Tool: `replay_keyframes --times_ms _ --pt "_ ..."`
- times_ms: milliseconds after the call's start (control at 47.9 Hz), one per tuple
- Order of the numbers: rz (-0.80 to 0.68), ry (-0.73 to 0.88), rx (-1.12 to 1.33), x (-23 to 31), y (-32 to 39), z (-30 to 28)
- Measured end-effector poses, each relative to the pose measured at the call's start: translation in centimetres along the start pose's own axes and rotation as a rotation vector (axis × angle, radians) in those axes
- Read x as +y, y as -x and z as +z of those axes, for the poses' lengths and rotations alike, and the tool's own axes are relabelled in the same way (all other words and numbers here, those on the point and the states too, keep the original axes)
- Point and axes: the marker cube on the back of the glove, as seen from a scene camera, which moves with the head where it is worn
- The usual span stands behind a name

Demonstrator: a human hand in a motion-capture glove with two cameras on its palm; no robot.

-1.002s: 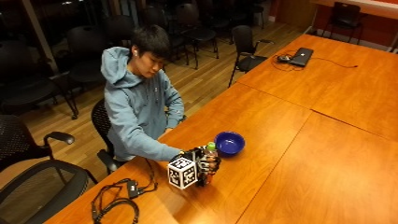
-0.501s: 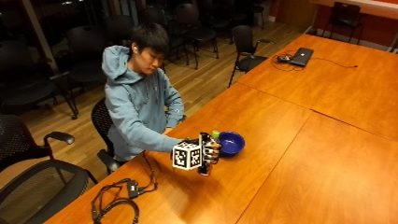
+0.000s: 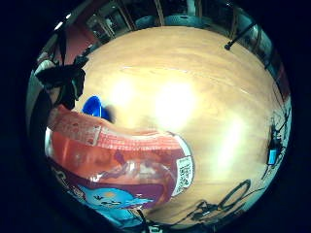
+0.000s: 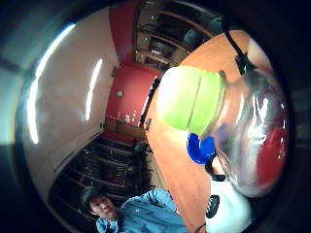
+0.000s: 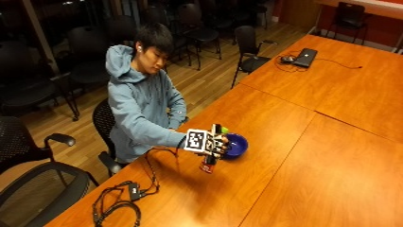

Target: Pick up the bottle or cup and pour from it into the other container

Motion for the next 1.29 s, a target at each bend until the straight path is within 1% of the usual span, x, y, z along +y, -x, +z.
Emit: replay_keyframes --times_ms 125,271,355,522,584,668,793,918,1085,1210,1294 --pt "0.012 0.041 0.099 -0.2 0.2 0.4" --pt "0.001 0.108 0.284 -0.3 0.1 0.6" --pt "0.02 0.138 0.328 -1.0 0.5 -0.9" --pt "0.012 0.191 0.384 0.1 1.9 2.1" --pt "0.012 0.22 0.433 0.1 1.7 1.9" --pt "0.019 0.218 0.451 -0.5 1.5 1.1" --pt "0.01 0.214 0.361 0.1 1.6 2.1" --pt "0.037 0.157 0.159 -0.3 2.0 2.2" --pt "0.042 0.102 -0.071 -0.7 1.5 1.0" --pt "0.039 0.063 -0.199 -1.0 1.3 0.5" --pt "0.036 0.052 -0.242 -1.1 1.4 0.2"
